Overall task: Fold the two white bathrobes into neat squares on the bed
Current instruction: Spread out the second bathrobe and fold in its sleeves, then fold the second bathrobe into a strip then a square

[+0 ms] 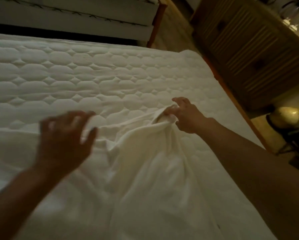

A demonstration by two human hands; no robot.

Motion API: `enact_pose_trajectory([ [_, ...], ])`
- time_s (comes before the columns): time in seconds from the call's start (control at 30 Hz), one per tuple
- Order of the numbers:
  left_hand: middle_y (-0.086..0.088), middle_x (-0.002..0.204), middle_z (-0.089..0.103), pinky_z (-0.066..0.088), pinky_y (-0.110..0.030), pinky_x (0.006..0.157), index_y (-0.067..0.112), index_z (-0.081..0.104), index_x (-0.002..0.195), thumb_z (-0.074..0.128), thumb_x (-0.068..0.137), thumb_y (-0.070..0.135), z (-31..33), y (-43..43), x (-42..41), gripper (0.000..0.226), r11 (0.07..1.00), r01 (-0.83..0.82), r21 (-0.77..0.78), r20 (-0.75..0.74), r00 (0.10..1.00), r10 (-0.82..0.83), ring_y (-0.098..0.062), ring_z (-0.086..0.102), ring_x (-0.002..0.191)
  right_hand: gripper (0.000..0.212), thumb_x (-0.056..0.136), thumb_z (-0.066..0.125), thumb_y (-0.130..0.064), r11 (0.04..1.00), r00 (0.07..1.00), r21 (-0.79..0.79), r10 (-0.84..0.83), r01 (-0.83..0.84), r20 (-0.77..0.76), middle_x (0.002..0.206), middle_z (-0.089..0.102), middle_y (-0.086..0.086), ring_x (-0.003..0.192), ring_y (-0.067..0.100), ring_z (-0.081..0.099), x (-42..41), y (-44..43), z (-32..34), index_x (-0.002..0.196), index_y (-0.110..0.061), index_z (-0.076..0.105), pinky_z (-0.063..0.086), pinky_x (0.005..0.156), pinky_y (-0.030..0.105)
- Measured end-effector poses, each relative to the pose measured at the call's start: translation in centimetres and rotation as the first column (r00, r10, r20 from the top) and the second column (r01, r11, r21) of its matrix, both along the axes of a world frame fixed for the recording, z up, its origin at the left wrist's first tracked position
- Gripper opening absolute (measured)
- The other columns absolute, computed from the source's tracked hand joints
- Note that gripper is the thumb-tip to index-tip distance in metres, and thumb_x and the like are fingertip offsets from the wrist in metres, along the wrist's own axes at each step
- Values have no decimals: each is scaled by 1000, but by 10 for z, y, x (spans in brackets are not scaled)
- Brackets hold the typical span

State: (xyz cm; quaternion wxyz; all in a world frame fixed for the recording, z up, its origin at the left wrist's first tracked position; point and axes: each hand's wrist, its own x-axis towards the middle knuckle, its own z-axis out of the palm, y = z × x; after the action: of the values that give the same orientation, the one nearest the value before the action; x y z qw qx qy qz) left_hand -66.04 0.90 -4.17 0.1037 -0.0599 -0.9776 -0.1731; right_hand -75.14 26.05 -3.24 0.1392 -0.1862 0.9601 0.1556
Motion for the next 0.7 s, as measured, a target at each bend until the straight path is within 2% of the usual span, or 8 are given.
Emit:
enact_pose_trajectory([
  [0.13, -1, 137, 65, 31, -54, 115, 25, 62, 135, 21, 99, 69, -85, 11, 54, 70, 995, -28, 96, 122, 992, 16, -25, 59, 131, 42, 96, 60, -24, 995, 993, 42, 97, -94, -67, 160, 29, 10, 148, 31, 22, -18, 13, -9, 137, -34, 57, 32, 115, 47],
  [0.17, -4, 138, 65, 31, -52, 116, 19, 63, 135, 17, 102, 65, -98, 4, 53, 73, 974, -57, 221, 162, 987, 21, -26, 59, 131, 39, 96, 57, -27, 988, 986, 28, 153, -151, -70, 157, 35, 9, 146, 30, 27, -23, 15, -6, 135, -32, 59, 34, 113, 47],
  [0.27, -14, 130, 68, 37, -48, 113, 3, 69, 124, 26, 108, 39, -131, -18, 57, 58, 927, -116, 357, -58, 988, 146, -31, 61, 124, 31, 94, 52, -30, 954, 954, 19, 297, -298, 25, 135, 55, 0, 128, 22, 44, -45, 16, 7, 117, -24, 72, 40, 105, 41],
  [0.4, -14, 129, 69, 40, -57, 111, 5, 73, 117, 34, 105, 30, -141, -11, 55, 48, 951, -71, 299, -110, 988, 108, -34, 61, 125, 27, 93, 52, -32, 994, 954, 91, -88, 64, 286, 116, 58, 2, 105, 21, 55, -103, -18, 26, 115, -22, 65, 49, 96, 42],
  [0.5, -13, 127, 69, 40, -55, 111, 5, 73, 113, 36, 103, 28, -147, -9, 51, 45, 944, -92, 317, -110, 985, 133, -35, 62, 123, 16, 94, 48, -35, 999, 980, 47, -29, 20, 198, 107, 58, 3, 98, 24, 58, -124, -30, 16, 99, -25, 59, 51, 89, 42],
  [0.57, -14, 126, 70, 40, -53, 111, 5, 73, 111, 36, 103, 29, -147, -10, 52, 45, 949, -101, 298, -120, 983, 142, -36, 62, 122, 28, 89, 47, -36, 999, 988, -30, 20, -15, 155, 93, 65, 4, 87, 25, 61, -119, -24, -8, 83, -16, 66, 53, 80, 39],
  [0.63, -14, 125, 70, 40, -51, 111, 4, 73, 110, 36, 102, 30, -148, -9, 49, 46, 954, -98, 283, -130, 982, 140, -36, 62, 121, 33, 78, 51, -37, 956, 980, -266, -79, 126, 182, 76, 66, 3, 74, 22, 60, -108, -3, -32, 71, -9, 67, 49, 69, 34],
  [0.7, -14, 125, 70, 42, -52, 109, 4, 74, 110, 37, 102, 33, -148, -10, 48, 47, 952, -104, 288, -108, 984, 140, -37, 62, 120, 33, 71, 57, -35, 707, 911, -579, -272, 407, 308, 64, 59, 2, 62, 17, 54, -98, 16, -52, 65, -4, 63, 43, 64, 32],
])
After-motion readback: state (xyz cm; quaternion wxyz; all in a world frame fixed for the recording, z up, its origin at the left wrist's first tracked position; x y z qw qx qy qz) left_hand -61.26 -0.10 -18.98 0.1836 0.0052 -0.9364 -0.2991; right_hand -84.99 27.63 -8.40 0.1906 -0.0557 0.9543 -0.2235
